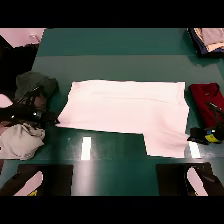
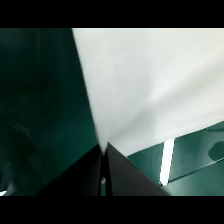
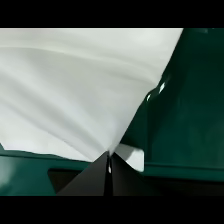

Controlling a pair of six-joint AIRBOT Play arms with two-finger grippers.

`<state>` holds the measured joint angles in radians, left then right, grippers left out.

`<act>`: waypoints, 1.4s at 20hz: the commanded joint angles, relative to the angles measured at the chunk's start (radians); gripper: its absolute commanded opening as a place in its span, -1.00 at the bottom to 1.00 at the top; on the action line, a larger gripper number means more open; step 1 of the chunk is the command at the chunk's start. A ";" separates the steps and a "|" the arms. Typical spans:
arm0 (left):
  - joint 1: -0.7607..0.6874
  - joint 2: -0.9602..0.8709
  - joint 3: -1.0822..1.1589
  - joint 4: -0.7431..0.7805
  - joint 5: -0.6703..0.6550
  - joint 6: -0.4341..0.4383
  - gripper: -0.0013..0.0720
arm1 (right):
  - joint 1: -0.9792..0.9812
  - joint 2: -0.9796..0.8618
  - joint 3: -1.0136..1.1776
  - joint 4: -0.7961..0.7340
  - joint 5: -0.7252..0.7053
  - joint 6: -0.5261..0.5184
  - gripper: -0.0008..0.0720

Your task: Fold the shirts.

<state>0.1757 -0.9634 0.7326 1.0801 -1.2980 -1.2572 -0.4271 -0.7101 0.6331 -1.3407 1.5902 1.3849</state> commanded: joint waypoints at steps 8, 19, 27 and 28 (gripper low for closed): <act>0.001 0.328 -0.009 -0.033 0.019 -0.159 -0.90 | 0.203 0.163 0.071 -0.039 0.013 0.041 -0.93; 0.000 -0.073 0.073 -0.140 0.373 -0.154 -0.90 | 0.258 -0.476 0.535 -0.042 -0.177 0.042 -0.93; 0.000 -0.398 0.340 -0.151 0.386 -0.137 -0.90 | 0.259 -0.757 0.753 -0.039 -0.240 0.081 -0.93; 0.000 -0.431 0.351 -0.166 0.392 -0.122 -0.90 | 0.259 -0.785 0.776 -0.031 -0.253 0.081 -0.93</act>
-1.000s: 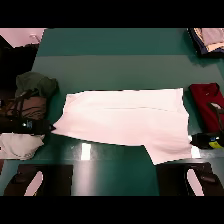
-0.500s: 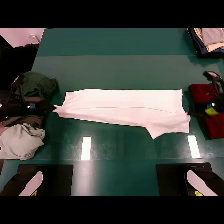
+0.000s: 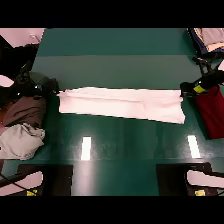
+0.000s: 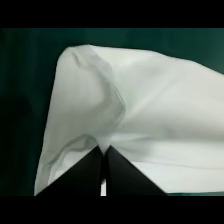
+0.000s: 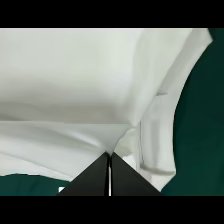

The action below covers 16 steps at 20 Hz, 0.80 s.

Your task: Fold the shirts.

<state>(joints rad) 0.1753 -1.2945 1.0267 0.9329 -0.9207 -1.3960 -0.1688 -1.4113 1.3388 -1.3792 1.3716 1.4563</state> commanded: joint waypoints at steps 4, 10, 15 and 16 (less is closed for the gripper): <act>0.001 -0.182 0.065 -0.129 0.126 0.051 -0.53 | 0.000 -0.162 0.110 0.111 -0.135 0.017 -0.92; 0.001 -0.190 0.106 -0.186 0.116 0.043 0.48 | -0.045 -0.196 0.110 0.284 -0.230 0.038 0.37; -0.002 -0.190 0.140 -0.181 -0.139 0.141 -0.56 | -0.196 -0.132 0.101 0.300 0.043 -0.153 0.37; -0.009 -0.190 0.140 -0.180 -0.150 0.178 -0.88 | -0.236 -0.109 0.074 0.317 0.045 -0.183 0.37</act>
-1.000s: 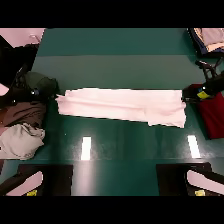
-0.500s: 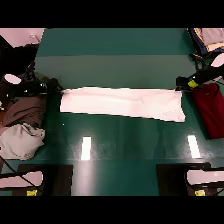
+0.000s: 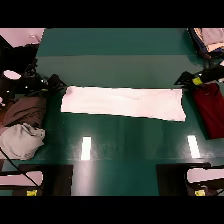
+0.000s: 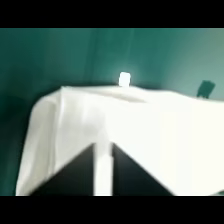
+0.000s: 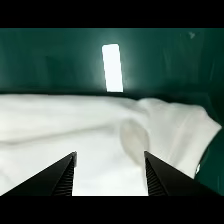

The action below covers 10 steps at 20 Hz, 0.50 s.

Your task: Fold the shirts.

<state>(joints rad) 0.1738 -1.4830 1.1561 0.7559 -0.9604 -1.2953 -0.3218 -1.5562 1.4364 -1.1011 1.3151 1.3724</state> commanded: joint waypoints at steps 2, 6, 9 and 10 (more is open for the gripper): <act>-0.031 -0.002 0.010 -0.002 -0.110 0.080 -0.90 | -0.158 0.072 -0.102 0.080 0.090 -0.148 0.58; -0.127 -0.002 0.011 -0.001 -0.095 0.080 -0.90 | -0.262 0.040 -0.252 0.221 0.096 -0.251 0.94; -0.194 -0.002 0.011 -0.001 -0.098 0.080 -0.90 | -0.278 -0.044 -0.273 0.243 0.101 -0.293 0.93; -0.211 -0.002 0.011 -0.002 -0.100 0.080 -0.90 | -0.277 -0.071 -0.262 0.246 0.105 -0.303 0.92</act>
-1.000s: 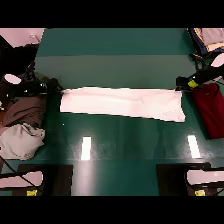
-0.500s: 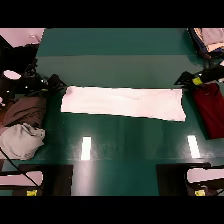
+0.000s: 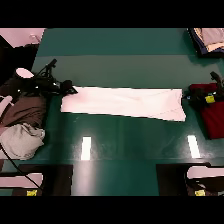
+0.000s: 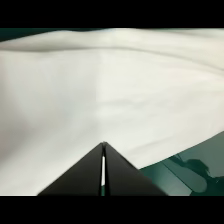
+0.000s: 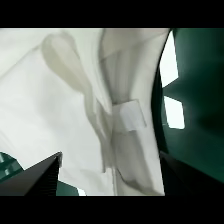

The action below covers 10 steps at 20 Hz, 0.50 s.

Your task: Fold the shirts.

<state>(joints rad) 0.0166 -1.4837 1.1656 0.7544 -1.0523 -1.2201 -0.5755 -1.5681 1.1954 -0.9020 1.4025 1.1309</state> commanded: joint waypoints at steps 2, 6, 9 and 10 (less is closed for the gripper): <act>-0.080 -0.001 0.001 0.000 -0.010 -0.005 -0.90 | -0.007 -0.098 0.000 0.047 0.007 -0.082 0.92; -0.098 -0.001 0.001 -0.009 -0.007 -0.011 -0.90 | 0.047 -0.137 0.014 0.047 -0.005 -0.105 0.92; -0.098 -0.001 0.001 -0.011 -0.008 -0.023 -0.90 | 0.082 -0.142 0.014 0.081 0.007 -0.129 0.56; -0.098 -0.001 0.001 -0.011 -0.009 -0.023 -0.90 | 0.082 -0.142 0.014 0.090 0.010 -0.130 0.52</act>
<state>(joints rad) -0.0761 -1.4841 1.1660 0.7464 -1.0599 -1.2327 -0.5144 -1.6993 1.2076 -0.8337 1.4105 1.0225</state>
